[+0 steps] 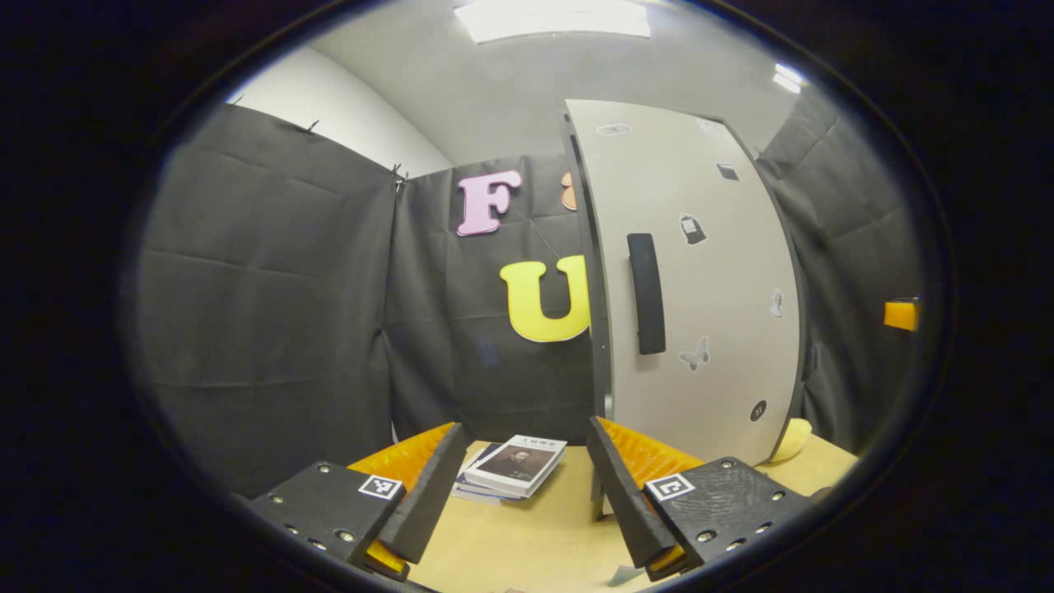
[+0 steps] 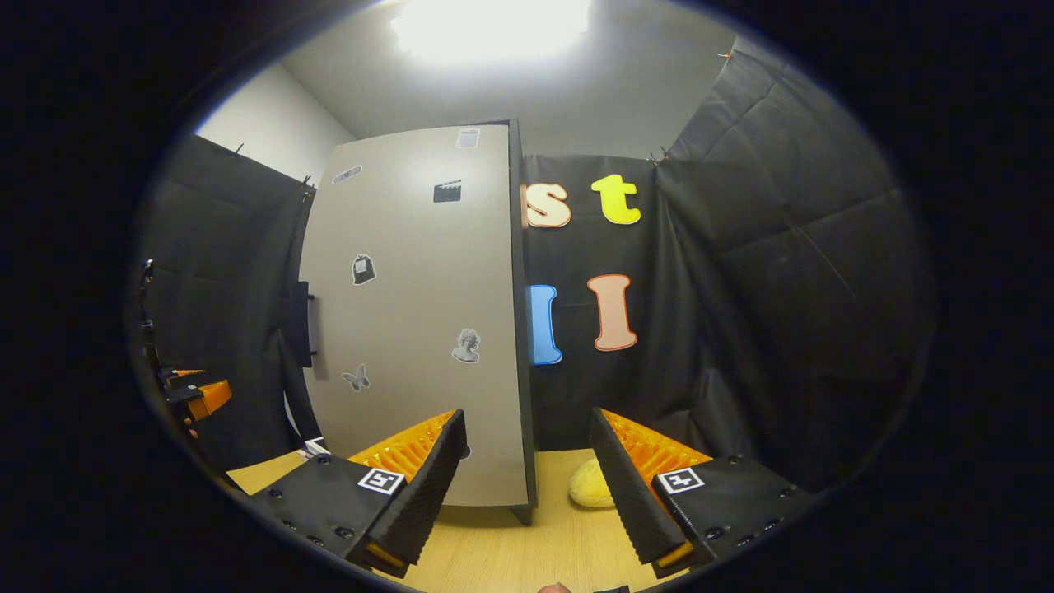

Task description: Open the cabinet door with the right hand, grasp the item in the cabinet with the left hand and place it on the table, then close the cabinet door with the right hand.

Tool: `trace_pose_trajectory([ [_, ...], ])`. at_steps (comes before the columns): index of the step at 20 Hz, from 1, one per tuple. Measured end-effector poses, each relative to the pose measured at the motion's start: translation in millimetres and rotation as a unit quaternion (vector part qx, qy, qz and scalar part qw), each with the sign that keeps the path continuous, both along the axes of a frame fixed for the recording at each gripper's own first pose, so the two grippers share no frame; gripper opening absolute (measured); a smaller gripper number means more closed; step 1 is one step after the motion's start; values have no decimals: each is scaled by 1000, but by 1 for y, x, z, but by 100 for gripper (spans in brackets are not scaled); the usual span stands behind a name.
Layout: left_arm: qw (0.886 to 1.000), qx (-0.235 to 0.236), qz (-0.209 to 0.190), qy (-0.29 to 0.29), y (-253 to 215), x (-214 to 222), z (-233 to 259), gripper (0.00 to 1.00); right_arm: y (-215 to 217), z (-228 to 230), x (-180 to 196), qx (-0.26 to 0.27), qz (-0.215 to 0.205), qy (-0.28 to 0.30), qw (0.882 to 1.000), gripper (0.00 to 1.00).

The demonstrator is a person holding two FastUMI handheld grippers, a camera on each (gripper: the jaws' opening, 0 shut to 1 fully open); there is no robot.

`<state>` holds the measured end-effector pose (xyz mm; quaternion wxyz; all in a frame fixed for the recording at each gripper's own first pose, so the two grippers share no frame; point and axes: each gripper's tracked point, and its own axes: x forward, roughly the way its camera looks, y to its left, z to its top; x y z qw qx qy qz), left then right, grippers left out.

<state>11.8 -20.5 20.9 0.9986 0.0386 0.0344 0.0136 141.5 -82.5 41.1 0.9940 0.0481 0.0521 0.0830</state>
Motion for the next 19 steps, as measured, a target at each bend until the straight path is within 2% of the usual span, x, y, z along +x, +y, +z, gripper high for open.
trace_pose_trajectory([
  [2,1000,0,-1,-1,0,1,0,89,0,1,-1,2,-1,1,1000,95],
  [3,1000,-1,-1,-1,0,0,-1,89,-1,2,-1,2,-2,0,1000,92],
  [19,1000,-6,-9,-6,-3,2,2,92,-1,12,1,1,-7,-12,1000,95],
])
